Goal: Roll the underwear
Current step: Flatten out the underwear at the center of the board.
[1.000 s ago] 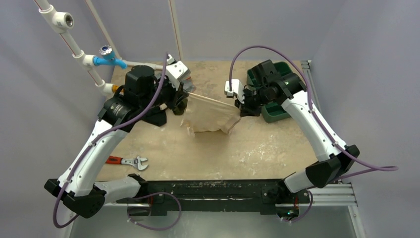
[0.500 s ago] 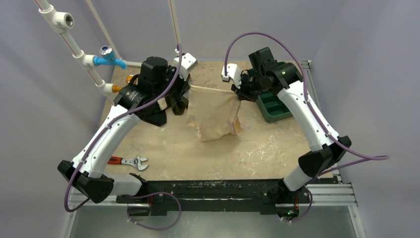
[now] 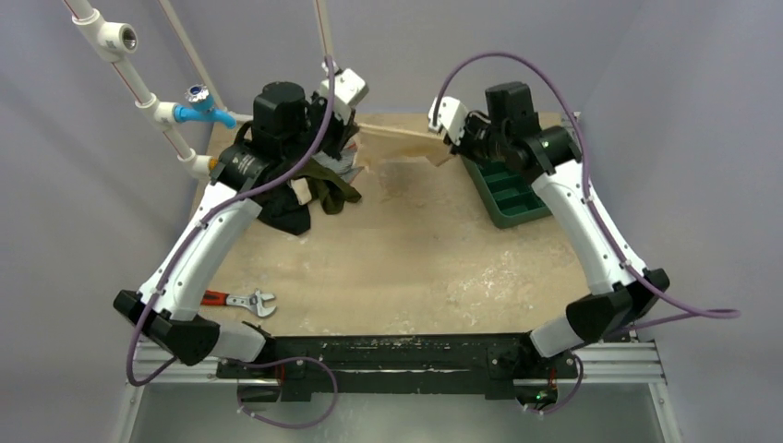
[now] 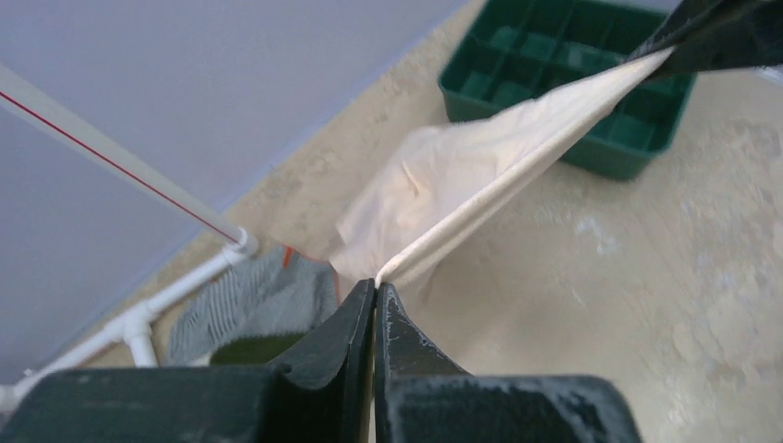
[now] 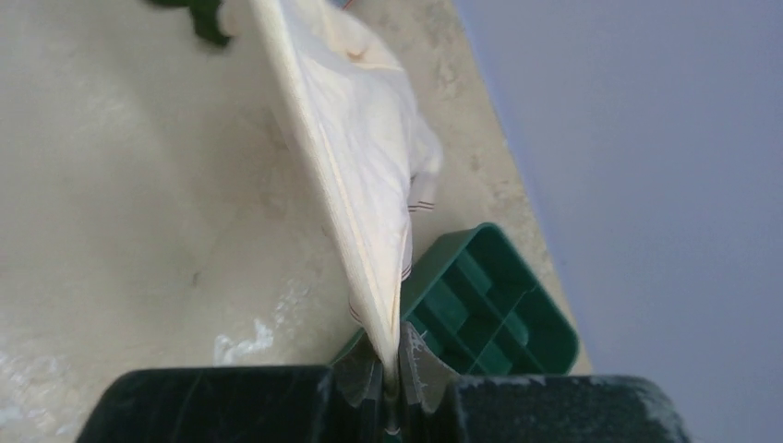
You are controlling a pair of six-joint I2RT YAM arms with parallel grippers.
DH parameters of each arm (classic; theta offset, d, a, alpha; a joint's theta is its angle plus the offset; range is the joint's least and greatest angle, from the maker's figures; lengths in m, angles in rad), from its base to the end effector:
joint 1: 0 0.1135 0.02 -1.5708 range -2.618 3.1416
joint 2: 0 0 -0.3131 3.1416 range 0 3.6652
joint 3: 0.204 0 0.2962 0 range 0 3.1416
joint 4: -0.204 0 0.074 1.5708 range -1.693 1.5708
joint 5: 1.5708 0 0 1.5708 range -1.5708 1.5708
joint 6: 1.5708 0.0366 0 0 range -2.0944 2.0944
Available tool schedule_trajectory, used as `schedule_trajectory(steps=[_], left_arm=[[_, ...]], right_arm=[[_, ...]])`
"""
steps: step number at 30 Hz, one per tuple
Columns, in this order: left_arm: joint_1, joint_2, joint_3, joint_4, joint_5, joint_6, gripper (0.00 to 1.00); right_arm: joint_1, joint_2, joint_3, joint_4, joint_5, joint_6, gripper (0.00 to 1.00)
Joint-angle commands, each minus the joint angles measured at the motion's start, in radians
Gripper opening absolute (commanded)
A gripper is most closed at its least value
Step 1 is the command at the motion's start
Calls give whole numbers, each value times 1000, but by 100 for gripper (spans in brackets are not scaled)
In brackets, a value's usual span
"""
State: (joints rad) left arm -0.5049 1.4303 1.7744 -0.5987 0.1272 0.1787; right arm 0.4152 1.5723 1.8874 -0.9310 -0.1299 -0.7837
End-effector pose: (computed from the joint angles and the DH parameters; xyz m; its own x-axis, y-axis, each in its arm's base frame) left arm 0.2916 -0.1665 0.5501 -0.1125 0.2636 -0.9580 0.6171 0.7742 0.1406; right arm 0.3345 0.1526 0.5098 -0.0238 -0.7754 -0.6310 -0.7250 0.4480 -0.5232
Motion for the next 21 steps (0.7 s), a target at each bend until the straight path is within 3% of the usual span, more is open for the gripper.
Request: schedule_trajectory(steps=[1, 5, 7, 8, 11, 13, 17, 21], left_arm=[[-35, -119, -292, 21, 66, 44, 0], [-147, -190, -618, 56, 80, 68, 0], [-194, -209, -738, 66, 113, 99, 0], [-201, -224, -776, 64, 134, 115, 5], [-209, -226, -770, -39, 143, 159, 22], [-209, -217, -738, -100, 125, 174, 32], [-209, -246, -764, -86, 92, 208, 48], [-209, -261, -770, -51, 65, 232, 53]], right_arm=[[18, -175, -351, 152, -58, -55, 4], [103, -292, -683, 229, -85, -43, 9], [150, -326, -810, 240, -105, -26, 16], [169, -335, -865, 241, -123, -14, 23], [189, -351, -962, 236, -172, 12, 48], [189, -367, -984, 246, -180, 28, 57], [187, -415, -972, 301, -149, 101, 63], [121, -407, -933, 396, -61, 182, 65]])
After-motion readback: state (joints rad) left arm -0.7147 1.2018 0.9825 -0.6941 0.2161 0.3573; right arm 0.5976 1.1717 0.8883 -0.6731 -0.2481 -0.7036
